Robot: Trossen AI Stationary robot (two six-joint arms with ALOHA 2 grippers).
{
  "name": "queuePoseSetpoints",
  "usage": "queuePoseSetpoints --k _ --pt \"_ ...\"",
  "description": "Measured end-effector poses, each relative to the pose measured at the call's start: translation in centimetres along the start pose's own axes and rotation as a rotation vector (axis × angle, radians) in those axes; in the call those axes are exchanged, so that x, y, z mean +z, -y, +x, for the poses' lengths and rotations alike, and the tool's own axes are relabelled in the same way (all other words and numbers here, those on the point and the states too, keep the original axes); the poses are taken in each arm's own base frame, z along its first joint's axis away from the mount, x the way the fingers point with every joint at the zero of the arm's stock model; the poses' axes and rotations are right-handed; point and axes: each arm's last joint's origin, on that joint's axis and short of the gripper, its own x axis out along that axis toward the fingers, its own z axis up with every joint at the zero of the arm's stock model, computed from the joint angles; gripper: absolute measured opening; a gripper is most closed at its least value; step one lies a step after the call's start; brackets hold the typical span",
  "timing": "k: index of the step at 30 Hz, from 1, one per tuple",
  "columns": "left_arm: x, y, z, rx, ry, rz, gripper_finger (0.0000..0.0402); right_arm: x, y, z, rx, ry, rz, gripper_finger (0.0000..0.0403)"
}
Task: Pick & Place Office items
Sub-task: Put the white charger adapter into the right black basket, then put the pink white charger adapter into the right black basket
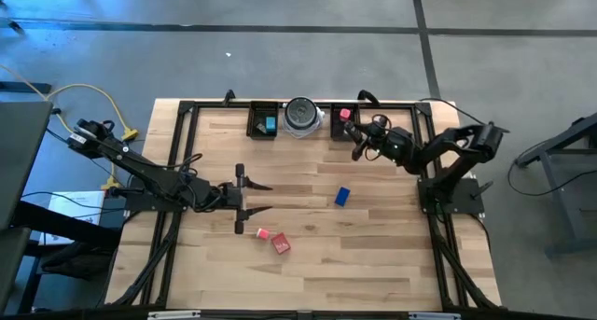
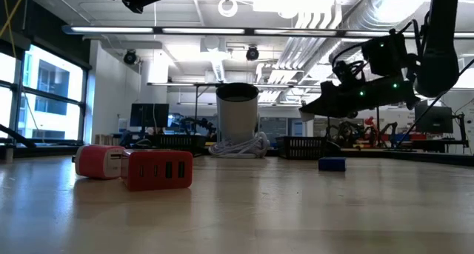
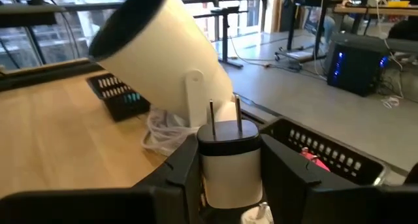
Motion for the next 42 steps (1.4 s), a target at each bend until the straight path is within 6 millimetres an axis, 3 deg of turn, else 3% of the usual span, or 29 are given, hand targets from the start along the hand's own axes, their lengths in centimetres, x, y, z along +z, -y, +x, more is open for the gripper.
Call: queuePoseSetpoints --k 11,18,32,38,42 --pt "0.0 0.0 0.0 0.0 0.0 -0.015 0.0218 -0.2 0.0 2.8 -0.005 -0.014 0.004 0.0115" --pt "0.0 0.0 0.0 -0.002 0.0 -0.019 0.0218 -1.9 0.0 4.2 -0.013 -0.077 0.02 0.0115" --pt "0.0 0.0 0.0 -0.002 0.0 -0.018 0.0218 -2.2 0.6 4.7 0.007 -0.083 0.055 0.0116" --pt "0.0 0.0 0.0 -0.002 0.0 -0.024 0.0218 -2.2 0.7 4.7 0.005 -0.084 0.078 0.0222" --pt "0.0 0.0 0.0 -0.002 0.0 -0.026 0.0218 -2.2 0.7 4.7 0.005 -0.084 0.079 0.0272"
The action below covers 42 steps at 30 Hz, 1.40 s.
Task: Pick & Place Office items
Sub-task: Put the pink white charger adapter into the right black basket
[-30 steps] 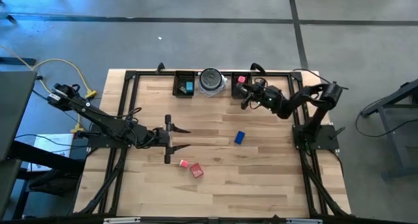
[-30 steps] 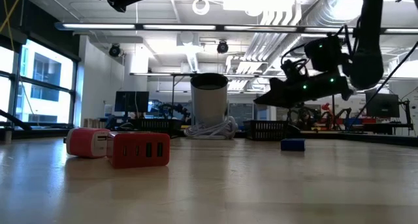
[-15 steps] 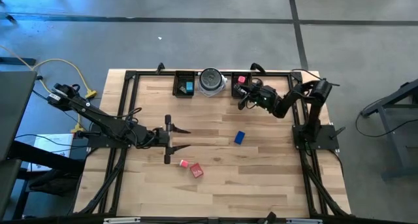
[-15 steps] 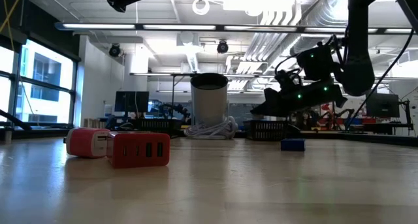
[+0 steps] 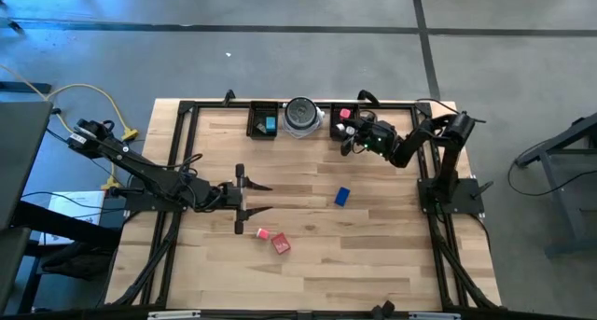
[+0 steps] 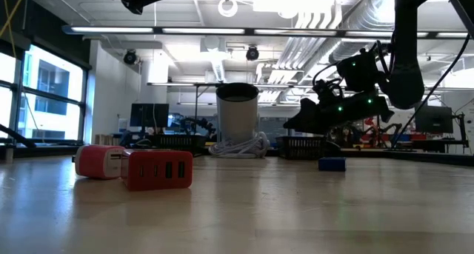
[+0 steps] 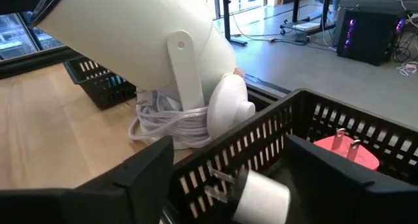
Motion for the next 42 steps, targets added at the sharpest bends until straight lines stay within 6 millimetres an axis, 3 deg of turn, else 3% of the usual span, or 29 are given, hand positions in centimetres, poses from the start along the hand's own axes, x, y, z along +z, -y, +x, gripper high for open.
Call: queuePoseSetpoints --k 4,10,16,21,26,30,34,38,42 --pt "0.0 0.0 0.0 0.0 0.0 0.0 0.0218 0.0 0.0 0.0 0.001 0.005 0.0 0.029" --pt "0.0 0.0 0.0 0.0 0.0 0.0 0.0218 0.5 -0.1 0.0 0.013 0.049 0.002 0.0286" --pt "0.0 0.0 0.0 0.0 0.0 -0.004 0.0218 1.6 -0.7 -0.2 0.188 0.136 -0.006 0.0276" --pt "-0.1 0.0 0.0 0.009 -0.011 -0.002 0.0218 4.5 -2.4 -1.3 0.312 0.255 -0.067 0.0265" --pt "-0.2 -0.2 0.0 0.091 -0.027 0.002 0.0218 8.6 -4.9 -4.3 0.369 0.375 -0.179 0.0251" --pt "0.0 -0.6 -0.4 0.137 -0.034 0.015 0.0218 10.8 -6.1 -7.6 0.333 0.329 -0.267 0.0244" --pt "0.7 -1.4 -1.6 0.139 -0.026 -0.019 0.0218 11.6 -6.6 -11.6 0.307 0.216 -0.301 0.0242" --pt "1.1 -2.3 -3.2 0.136 -0.038 -0.071 0.0218 12.4 -6.7 -15.9 0.397 0.214 -0.233 0.0242" --pt "1.0 -2.9 -4.5 0.111 -0.08 -0.14 0.0218 12.0 -6.8 -18.3 0.461 0.164 -0.192 0.0242"
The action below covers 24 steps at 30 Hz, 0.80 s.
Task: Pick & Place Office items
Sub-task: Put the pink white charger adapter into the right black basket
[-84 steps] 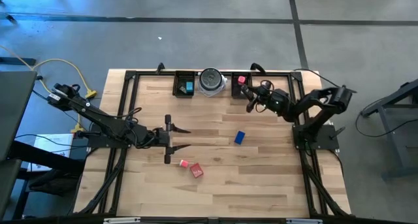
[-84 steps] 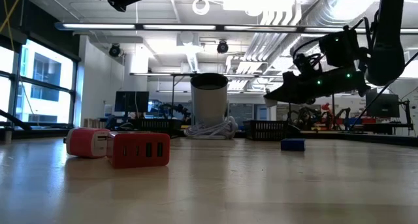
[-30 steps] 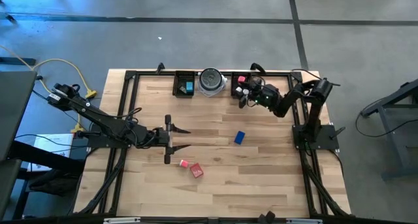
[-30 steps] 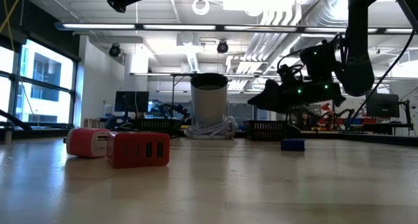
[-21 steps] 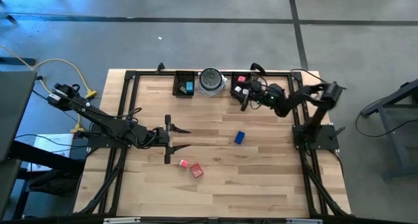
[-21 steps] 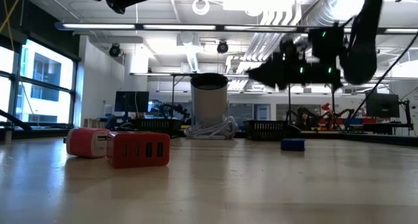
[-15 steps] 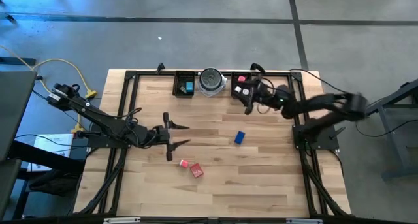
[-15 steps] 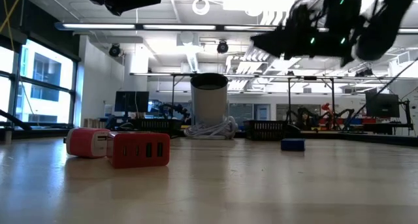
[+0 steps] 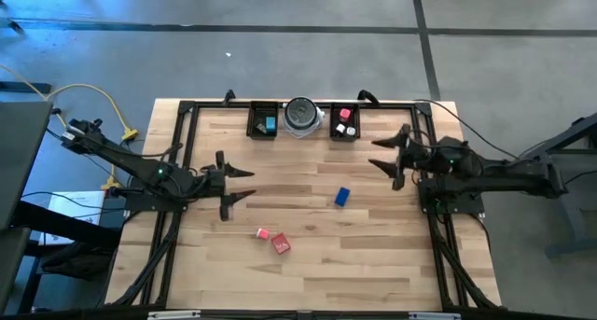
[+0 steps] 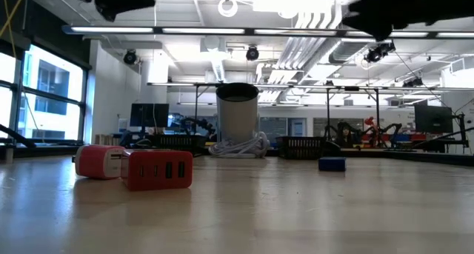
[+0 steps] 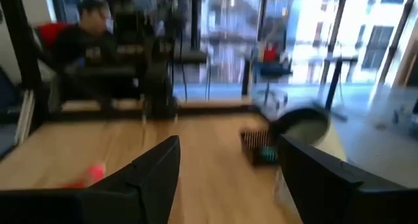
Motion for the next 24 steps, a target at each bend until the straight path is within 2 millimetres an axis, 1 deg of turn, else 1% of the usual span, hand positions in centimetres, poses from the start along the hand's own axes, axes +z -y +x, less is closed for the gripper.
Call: queuePoseSetpoints --k 2,5,10,14,18,20,24 --pt "-0.6 -0.2 -0.5 -0.01 -0.03 -0.028 0.0218 -0.6 -0.5 -0.4 -0.001 -0.064 0.005 0.0242" --pt "-2.0 -0.4 -1.1 -0.029 -0.039 -0.058 0.0218 -1.4 -1.2 -0.7 0.007 -0.149 0.007 0.0242" --pt "-3.9 -0.8 -2.4 -0.064 0.012 -0.13 0.0218 -2.1 -2.7 -0.7 0.068 -0.218 0.027 0.0242" --pt "-4.3 -1.0 -3.2 -0.102 0.058 -0.163 0.0218 -2.5 -4.2 0.0 0.089 -0.24 0.013 0.0242" --pt "-4.1 -0.9 -3.7 -0.13 0.073 -0.19 0.0218 -3.6 -5.8 1.2 0.086 -0.306 -0.039 0.0242" --pt "-4.3 -0.8 -3.7 -0.141 0.059 -0.202 0.0218 -4.3 -6.4 1.7 0.076 -0.331 -0.067 0.0242" --pt "-5.0 -0.3 -3.6 -0.188 -0.011 -0.222 0.0218 -4.5 -7.6 2.8 0.107 -0.292 -0.094 0.0242"
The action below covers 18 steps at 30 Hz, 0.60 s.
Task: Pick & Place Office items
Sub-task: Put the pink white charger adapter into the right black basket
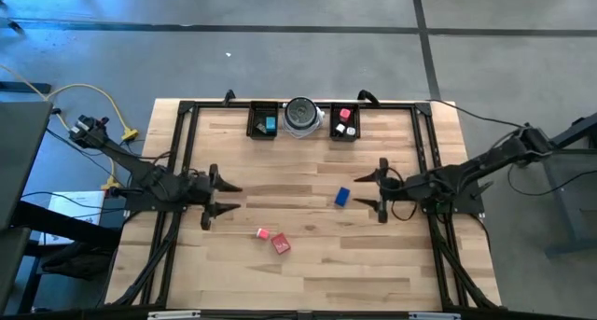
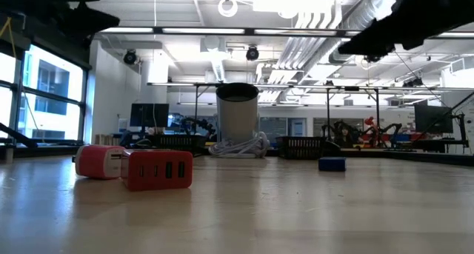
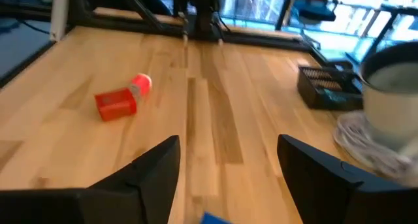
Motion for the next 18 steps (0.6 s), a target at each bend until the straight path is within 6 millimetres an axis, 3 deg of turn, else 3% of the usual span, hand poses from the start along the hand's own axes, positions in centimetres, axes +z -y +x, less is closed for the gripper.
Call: queuePoseSetpoints --k 11,18 --pt "-1.3 0.6 1.1 -0.045 -0.101 -0.037 0.0218 -0.7 -1.1 1.9 0.011 -0.013 -0.035 0.0242" --pt "-1.6 0.8 1.7 -0.04 -0.107 -0.033 0.0218 0.2 -1.7 3.0 0.015 -0.025 -0.053 0.0242"
